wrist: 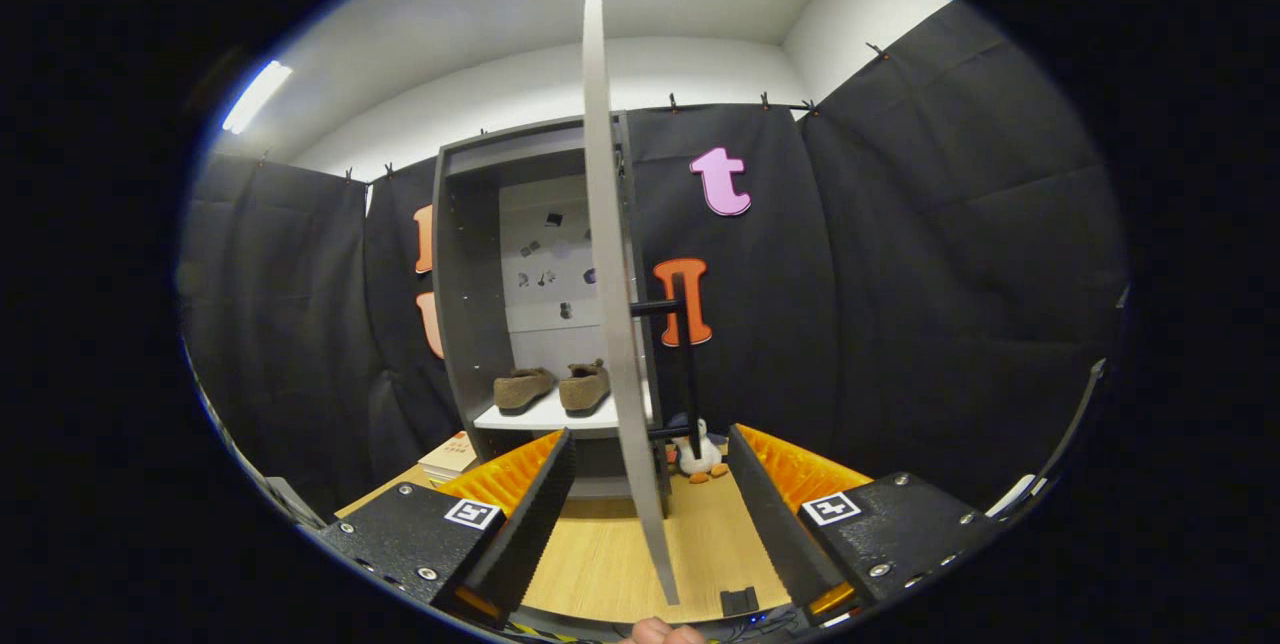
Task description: Open the shoe cabinet door, grab the shoes and put them into the shoe cabinet, then close the shoe cabinet door.
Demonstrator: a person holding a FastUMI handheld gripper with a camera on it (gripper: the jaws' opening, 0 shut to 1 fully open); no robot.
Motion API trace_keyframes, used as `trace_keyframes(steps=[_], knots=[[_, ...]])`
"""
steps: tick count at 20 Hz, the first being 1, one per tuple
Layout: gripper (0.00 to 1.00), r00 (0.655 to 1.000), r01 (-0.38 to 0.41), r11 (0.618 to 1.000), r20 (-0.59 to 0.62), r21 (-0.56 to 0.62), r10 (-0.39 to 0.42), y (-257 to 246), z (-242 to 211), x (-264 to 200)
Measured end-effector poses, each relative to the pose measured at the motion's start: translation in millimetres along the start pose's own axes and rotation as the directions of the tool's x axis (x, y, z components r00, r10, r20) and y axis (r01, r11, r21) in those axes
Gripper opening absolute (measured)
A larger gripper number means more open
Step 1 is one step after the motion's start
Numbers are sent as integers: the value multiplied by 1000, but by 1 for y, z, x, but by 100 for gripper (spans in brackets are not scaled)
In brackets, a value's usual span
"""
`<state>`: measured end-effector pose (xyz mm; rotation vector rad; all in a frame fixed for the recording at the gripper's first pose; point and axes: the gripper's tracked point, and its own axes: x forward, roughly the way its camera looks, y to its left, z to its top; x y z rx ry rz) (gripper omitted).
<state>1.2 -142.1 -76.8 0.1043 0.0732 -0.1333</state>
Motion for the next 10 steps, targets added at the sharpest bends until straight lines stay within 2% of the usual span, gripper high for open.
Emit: trace_keyframes(steps=[4,8,10], knots=[[94,1000,24,999,-2,29,-24,-19,3,13],[92,1000,-13,998,-1,65,13,-15,4,23],[92,1000,-2,998,-1,69,2,-23,5,22]])
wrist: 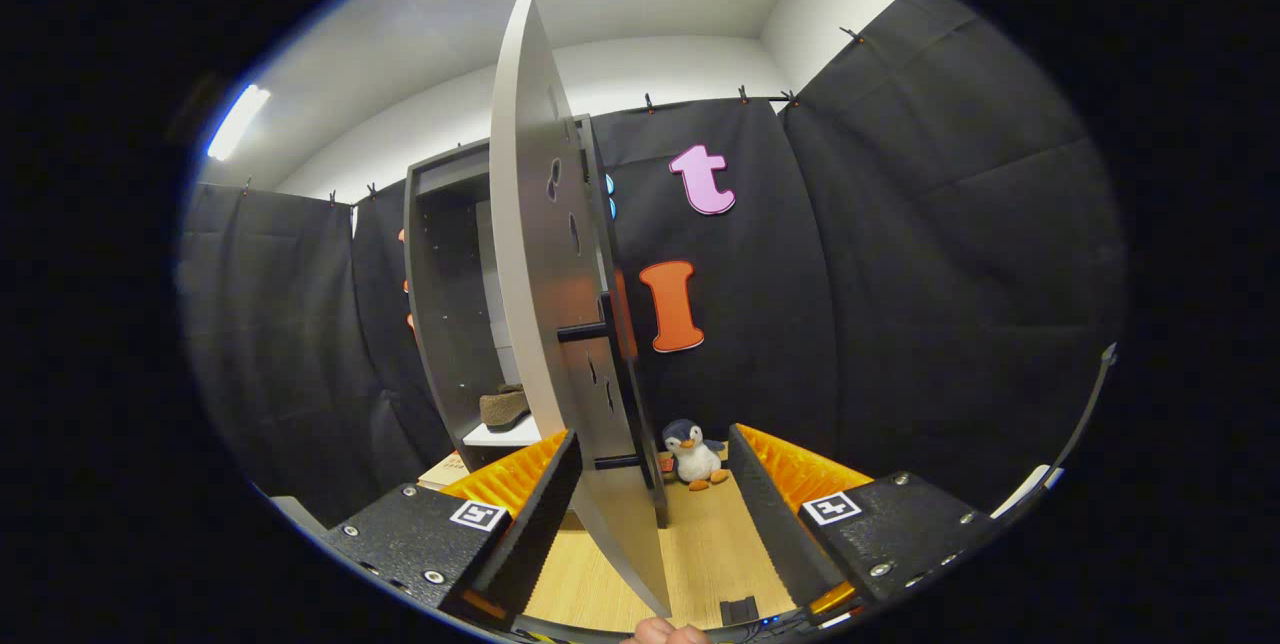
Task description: Open the shoe cabinet door, grab the shoes and put them into the shoe cabinet, then close the shoe cabinet door.
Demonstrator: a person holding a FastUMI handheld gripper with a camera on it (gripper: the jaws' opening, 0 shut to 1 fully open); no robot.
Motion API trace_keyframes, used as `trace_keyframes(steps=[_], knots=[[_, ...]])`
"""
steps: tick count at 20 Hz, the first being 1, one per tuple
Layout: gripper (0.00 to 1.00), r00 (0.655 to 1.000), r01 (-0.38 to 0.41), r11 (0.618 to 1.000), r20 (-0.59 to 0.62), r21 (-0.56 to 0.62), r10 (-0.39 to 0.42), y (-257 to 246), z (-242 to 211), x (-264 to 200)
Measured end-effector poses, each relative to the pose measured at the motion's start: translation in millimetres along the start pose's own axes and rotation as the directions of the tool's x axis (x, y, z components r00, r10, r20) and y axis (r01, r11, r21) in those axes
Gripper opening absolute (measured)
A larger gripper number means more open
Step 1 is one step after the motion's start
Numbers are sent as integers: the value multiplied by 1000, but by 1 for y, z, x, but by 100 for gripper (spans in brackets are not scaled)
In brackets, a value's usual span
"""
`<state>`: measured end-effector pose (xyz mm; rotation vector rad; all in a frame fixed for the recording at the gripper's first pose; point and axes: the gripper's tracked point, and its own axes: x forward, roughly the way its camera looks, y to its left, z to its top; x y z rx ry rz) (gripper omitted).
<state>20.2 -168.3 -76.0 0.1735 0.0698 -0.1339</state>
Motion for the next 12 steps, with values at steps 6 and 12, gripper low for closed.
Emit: trace_keyframes(steps=[6,12], knots=[[93,1000,0,1000,22,18,-1,2,10,5],[93,1000,16,998,-3,-53,-17,12,13,11]])
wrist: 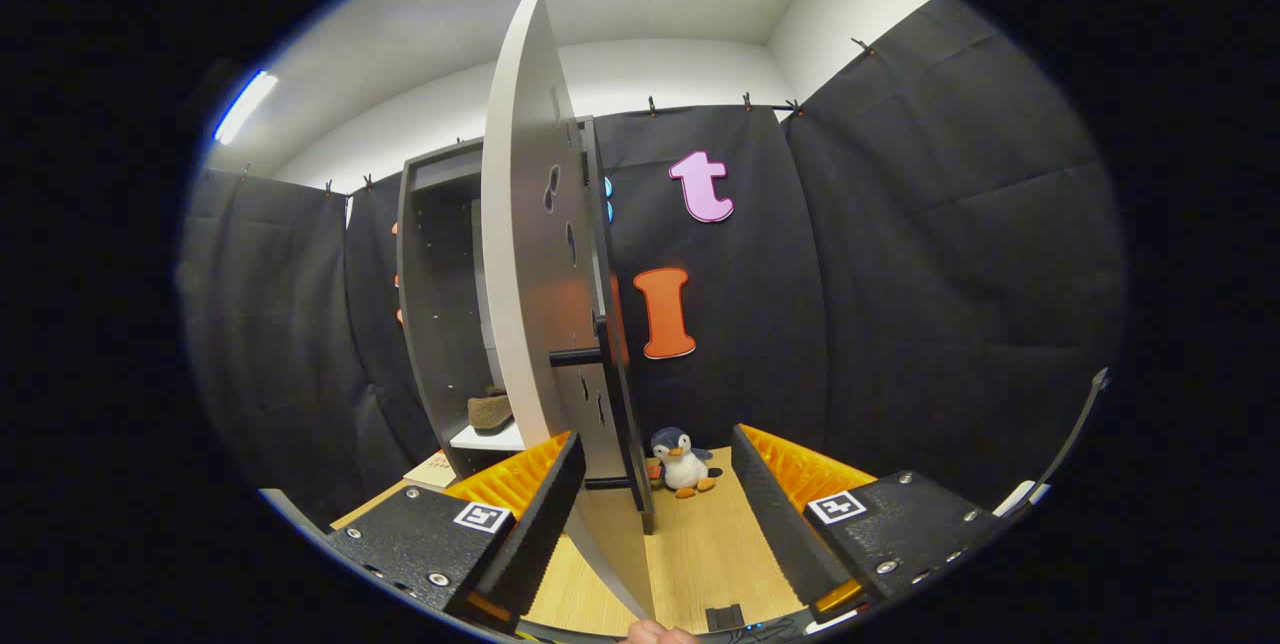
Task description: Open the shoe cabinet door, grab the shoes and put them into the shoe cabinet, then close the shoe cabinet door.
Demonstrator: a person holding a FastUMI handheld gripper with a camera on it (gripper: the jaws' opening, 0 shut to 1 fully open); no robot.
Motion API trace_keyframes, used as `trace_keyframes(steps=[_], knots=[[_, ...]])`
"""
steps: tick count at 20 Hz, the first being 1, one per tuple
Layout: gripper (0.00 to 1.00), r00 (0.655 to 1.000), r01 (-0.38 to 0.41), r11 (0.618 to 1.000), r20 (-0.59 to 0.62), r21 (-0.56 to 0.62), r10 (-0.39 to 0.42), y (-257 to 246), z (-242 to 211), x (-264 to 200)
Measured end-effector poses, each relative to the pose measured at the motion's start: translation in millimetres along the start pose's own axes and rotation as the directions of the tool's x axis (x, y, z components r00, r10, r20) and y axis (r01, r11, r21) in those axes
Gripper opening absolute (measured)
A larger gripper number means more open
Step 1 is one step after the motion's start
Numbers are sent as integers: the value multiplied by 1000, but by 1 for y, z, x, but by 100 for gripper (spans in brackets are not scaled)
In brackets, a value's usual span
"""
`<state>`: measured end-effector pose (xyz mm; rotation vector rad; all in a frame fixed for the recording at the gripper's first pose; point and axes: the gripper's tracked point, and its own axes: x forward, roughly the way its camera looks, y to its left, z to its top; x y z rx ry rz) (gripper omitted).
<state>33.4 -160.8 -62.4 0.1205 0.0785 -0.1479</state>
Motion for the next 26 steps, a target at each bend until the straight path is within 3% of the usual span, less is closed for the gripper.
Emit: trace_keyframes(steps=[4,12,19,26], knots=[[91,999,-16,999,-31,-36,15,27,-3,-2],[91,996,-45,999,-78,9,46,117,-16,8],[91,994,3,1000,-110,-19,-6,190,-29,42],[92,989,-49,999,-138,-19,46,274,-50,96]])
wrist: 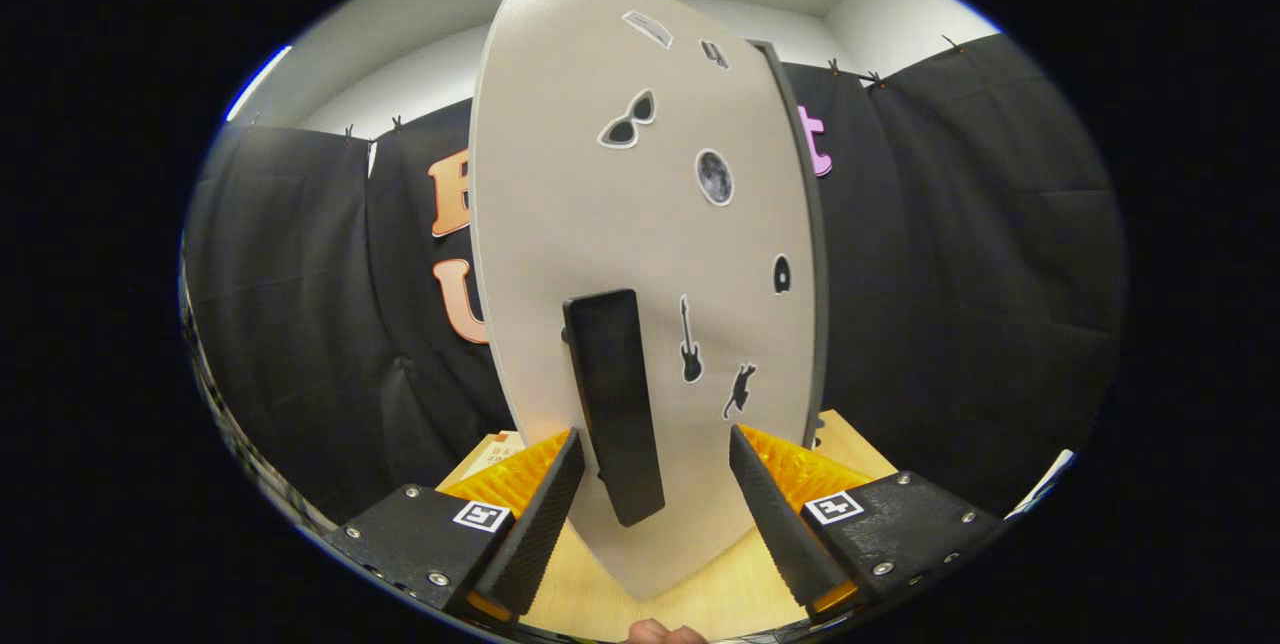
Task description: Open the shoe cabinet door, grab the shoes and put them into the shoe cabinet, then close the shoe cabinet door.
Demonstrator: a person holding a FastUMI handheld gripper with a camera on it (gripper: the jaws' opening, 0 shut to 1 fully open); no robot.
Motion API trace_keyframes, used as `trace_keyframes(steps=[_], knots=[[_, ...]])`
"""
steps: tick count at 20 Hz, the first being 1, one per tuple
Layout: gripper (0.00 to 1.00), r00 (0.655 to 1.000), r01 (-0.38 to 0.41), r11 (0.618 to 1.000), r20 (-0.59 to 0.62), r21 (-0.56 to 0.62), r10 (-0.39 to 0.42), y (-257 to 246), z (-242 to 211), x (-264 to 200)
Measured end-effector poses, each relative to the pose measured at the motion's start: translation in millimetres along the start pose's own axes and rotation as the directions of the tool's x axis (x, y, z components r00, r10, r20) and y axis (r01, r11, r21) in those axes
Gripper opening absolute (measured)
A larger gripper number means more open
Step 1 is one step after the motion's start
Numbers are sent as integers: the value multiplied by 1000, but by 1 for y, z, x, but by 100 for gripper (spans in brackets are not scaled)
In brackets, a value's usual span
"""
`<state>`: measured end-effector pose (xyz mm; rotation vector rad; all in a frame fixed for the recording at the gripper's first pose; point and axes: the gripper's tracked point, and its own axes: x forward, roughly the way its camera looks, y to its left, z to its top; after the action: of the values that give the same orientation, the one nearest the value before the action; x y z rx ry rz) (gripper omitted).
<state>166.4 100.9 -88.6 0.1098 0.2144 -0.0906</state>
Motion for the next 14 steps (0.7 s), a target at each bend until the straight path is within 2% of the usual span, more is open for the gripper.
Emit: trace_keyframes(steps=[7,14], knots=[[92,999,-47,999,-23,-10,46,40,5,56],[92,999,-44,998,-22,-40,43,65,11,106]])
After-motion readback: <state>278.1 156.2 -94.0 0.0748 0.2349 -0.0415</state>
